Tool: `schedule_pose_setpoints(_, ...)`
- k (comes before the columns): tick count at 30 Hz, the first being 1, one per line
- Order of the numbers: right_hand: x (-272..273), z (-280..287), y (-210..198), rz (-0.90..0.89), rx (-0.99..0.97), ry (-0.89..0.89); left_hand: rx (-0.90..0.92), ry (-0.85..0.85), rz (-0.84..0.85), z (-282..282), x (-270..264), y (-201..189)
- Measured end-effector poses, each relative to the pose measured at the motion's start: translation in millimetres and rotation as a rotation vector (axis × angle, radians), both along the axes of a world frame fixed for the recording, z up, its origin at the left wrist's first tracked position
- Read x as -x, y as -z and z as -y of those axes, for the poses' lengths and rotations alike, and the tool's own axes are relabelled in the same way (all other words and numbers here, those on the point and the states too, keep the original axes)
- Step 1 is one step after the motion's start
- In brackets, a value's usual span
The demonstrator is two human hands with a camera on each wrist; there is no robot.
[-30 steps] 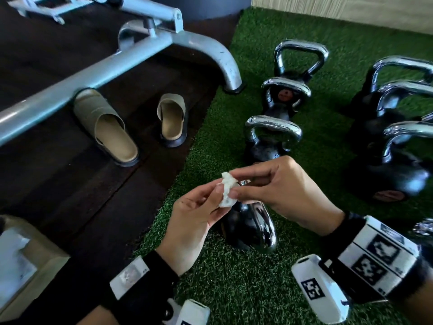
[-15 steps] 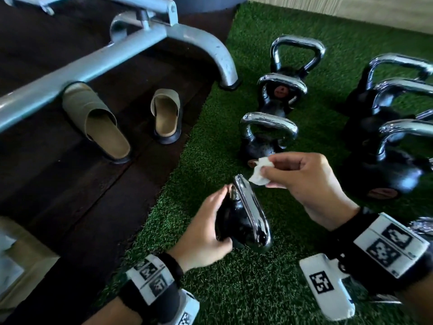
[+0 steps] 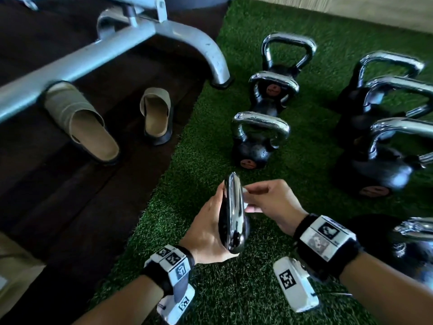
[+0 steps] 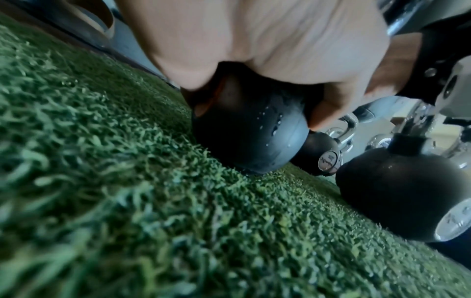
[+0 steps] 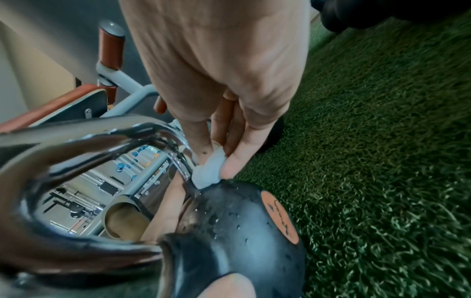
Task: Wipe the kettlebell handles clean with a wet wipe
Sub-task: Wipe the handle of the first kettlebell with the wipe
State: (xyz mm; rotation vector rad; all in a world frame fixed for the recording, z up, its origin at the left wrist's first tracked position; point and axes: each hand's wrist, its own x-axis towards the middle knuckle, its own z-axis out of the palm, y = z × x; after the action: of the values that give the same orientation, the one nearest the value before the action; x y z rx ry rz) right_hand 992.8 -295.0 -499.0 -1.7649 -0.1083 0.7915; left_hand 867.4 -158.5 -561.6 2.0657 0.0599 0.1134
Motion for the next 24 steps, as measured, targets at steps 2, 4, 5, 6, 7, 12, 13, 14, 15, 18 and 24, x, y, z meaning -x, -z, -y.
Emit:
schedule_pose_setpoints(2,0,-2,2,-0.005,0.009,-0.008,-0.031,0.020,0.000,-3,1,5)
schedule_pose_setpoints(4,-1,-2,3,-0.010,0.009,-0.017,-0.065,0.038,0.008,-5,0,-1)
schedule_pose_setpoints(5,-2,-3,3,0.012,-0.001,-0.016,-0.007,0.045,0.004,-4,1,-7)
schedule_pose_setpoints(6,-2,-5,2,0.048,-0.016,-0.009,0.029,0.029,-0.020,-2,0,-15)
schedule_pose_setpoints(7,-3,-6,1,0.084,-0.037,-0.002,0.046,0.020,0.013,-1,-2,-20)
schedule_pose_setpoints(12,-4,-10,-7,0.054,-0.173,0.010,0.146,0.064,-0.006,-6,-4,-18)
schedule_pose_setpoints(13,-4,-10,-6,0.036,-0.155,0.002,0.113,0.023,0.010,-6,-5,-17)
schedule_pose_setpoints(14,-3,-10,-5,0.025,-0.129,-0.011,0.063,0.058,-0.011,-5,-3,-18)
schedule_pose_setpoints(15,-2,-10,-5,0.020,-0.110,-0.023,0.060,0.091,-0.012,-8,-4,-13)
schedule_pose_setpoints(18,-4,-11,-9,0.023,-0.155,-0.002,0.029,0.055,0.043,-8,-7,-22)
schedule_pose_setpoints(24,-7,-12,-22,0.131,-0.329,-0.035,0.125,0.126,0.047,-13,3,-22)
